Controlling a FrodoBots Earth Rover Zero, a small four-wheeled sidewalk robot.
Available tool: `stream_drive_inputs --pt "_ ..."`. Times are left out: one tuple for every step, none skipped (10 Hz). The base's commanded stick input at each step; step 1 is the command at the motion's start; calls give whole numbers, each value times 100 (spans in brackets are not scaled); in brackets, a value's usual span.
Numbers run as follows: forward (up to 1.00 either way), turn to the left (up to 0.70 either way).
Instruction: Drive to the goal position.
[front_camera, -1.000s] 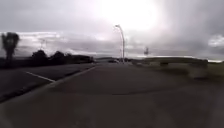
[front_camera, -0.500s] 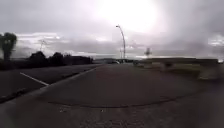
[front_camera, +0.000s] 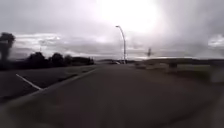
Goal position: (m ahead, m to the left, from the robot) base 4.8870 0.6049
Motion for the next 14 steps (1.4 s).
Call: stream_drive_inputs --pt "100 0" --pt "100 0" --pt "100 0" --pt "100 0" --pt "100 0" --pt "100 0" --pt "100 0" --pt "100 0" --pt "100 0" --pt "100 0" --pt "100 0" --pt "100 0" --pt "100 0" --pt "100 0"
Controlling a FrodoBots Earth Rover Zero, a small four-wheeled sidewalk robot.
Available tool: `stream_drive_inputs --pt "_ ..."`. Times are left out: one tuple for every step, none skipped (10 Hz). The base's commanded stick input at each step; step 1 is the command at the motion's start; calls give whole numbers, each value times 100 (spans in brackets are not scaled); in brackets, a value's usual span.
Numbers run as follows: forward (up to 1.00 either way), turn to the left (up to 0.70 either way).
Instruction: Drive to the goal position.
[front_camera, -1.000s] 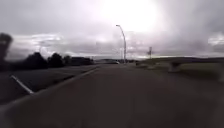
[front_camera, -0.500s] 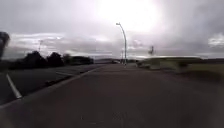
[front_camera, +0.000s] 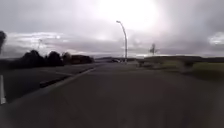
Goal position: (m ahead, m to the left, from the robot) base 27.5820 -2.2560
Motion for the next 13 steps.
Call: stream_drive_inputs --pt "100 0" --pt "100 0" --pt "100 0" --pt "100 0" --pt "100 0" --pt "100 0" --pt "100 0" --pt "100 0" --pt "100 0" --pt "100 0" --pt "100 0" --pt "100 0" --pt "100 0"
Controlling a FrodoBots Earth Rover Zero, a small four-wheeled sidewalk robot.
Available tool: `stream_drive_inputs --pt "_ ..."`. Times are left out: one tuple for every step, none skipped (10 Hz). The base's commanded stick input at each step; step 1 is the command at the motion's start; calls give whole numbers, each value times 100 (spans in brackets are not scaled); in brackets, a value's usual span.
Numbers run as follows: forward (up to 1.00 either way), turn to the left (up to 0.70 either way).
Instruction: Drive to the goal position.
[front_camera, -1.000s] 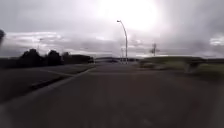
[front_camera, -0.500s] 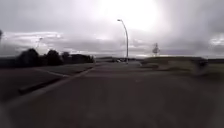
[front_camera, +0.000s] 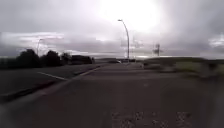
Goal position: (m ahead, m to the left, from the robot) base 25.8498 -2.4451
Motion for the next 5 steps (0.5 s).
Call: stream_drive_inputs --pt "100 0" --pt "100 0" --pt "100 0" --pt "100 0" --pt "100 0"
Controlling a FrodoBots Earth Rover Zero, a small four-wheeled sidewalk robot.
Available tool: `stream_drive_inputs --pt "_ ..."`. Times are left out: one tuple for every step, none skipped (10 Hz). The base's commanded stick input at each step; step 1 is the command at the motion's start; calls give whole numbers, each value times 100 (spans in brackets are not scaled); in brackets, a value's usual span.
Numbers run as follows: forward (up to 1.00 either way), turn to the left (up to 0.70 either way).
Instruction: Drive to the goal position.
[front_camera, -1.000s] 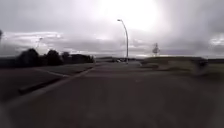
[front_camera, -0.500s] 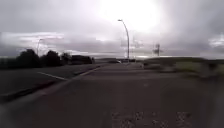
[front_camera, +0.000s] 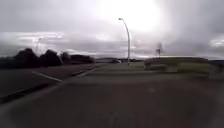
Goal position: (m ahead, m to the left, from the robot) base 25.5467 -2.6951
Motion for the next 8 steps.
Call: stream_drive_inputs --pt "100 0" --pt "100 0" --pt "100 0" --pt "100 0" --pt "100 0" --pt "100 0" --pt "100 0" --pt "100 0"
